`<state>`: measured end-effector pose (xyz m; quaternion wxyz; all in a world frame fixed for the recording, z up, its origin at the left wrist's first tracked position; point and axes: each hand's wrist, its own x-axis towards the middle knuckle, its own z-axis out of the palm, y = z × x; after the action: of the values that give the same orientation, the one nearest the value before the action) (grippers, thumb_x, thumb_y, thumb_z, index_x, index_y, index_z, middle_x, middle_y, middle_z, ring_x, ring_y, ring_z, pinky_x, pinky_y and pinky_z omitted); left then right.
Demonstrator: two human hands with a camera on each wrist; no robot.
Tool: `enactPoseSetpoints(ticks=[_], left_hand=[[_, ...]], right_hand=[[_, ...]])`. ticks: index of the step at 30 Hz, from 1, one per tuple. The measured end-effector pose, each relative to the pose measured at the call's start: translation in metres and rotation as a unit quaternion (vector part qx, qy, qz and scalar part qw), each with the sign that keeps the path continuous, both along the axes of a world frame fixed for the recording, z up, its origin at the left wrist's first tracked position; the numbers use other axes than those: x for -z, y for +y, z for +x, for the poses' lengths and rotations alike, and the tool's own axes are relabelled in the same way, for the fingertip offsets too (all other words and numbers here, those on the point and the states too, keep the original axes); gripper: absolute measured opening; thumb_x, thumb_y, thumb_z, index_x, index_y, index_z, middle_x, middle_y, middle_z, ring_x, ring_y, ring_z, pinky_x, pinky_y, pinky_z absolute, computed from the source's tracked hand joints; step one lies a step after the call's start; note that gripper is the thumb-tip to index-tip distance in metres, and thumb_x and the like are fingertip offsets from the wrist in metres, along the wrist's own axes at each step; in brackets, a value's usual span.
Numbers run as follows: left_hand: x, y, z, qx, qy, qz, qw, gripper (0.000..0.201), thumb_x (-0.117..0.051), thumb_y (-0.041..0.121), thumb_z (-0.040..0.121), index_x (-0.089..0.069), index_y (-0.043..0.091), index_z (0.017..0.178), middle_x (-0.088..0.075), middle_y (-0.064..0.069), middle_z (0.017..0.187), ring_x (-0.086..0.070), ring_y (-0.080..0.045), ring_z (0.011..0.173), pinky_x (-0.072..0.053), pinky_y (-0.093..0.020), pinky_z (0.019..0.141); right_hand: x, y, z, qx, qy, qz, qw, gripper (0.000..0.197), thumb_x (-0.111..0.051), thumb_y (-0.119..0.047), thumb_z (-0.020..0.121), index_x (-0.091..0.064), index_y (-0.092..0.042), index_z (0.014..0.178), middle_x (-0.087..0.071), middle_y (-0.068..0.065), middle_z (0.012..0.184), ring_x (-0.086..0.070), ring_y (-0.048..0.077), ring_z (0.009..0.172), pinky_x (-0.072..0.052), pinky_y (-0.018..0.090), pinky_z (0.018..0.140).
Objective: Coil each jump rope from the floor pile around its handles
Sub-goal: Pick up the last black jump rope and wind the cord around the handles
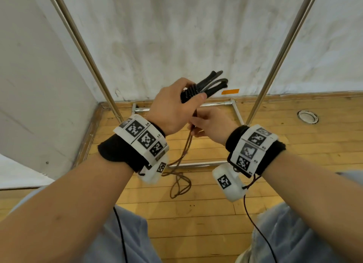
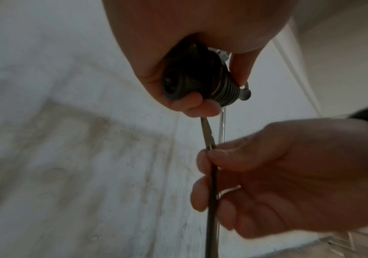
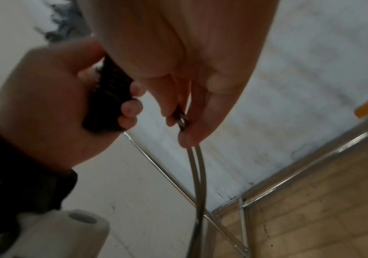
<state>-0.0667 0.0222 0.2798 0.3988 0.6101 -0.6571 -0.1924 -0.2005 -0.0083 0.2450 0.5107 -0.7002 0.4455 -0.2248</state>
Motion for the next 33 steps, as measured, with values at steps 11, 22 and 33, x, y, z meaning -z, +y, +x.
enactPoseSetpoints(ticks=[11,22,33], left_hand=[[0.009,-0.018,0.045,-0.126,-0.122,0.043,0.984,0.043,-0.056,0.045,0.091,-0.042,0.018,0.122,-0.053,0.007,0.092,-0.057,-0.018,0.079,-0.045,-0.031,0.063],[0.042,-0.025,0.034,-0.054,-0.31,0.145,0.938,0.039,-0.061,0.042,0.088,-0.041,0.018,0.112,-0.051,0.004,0.084,-0.052,-0.017,0.069,-0.04,-0.03,0.054],[0.044,-0.013,-0.004,0.068,-0.295,0.132,0.944,0.041,-0.059,0.04,0.087,-0.042,0.025,0.121,-0.062,0.006,0.096,-0.06,-0.017,0.078,-0.054,-0.036,0.068]], right_hand=[[-0.003,-0.006,-0.013,0.041,0.085,-0.172,0.981,0.031,-0.04,-0.03,0.098,-0.057,-0.023,0.073,-0.04,-0.01,0.054,-0.038,0.007,0.049,-0.031,0.023,0.051],[-0.022,0.004,-0.016,-0.081,0.169,-0.226,0.956,0.028,-0.043,-0.029,0.097,-0.057,-0.026,0.073,-0.047,-0.01,0.058,-0.042,0.004,0.048,-0.032,0.014,0.046],[-0.027,-0.012,-0.026,0.055,0.148,-0.304,0.939,0.03,-0.044,-0.032,0.097,-0.062,-0.015,0.079,-0.052,-0.008,0.065,-0.046,0.005,0.059,-0.028,0.014,0.052]])
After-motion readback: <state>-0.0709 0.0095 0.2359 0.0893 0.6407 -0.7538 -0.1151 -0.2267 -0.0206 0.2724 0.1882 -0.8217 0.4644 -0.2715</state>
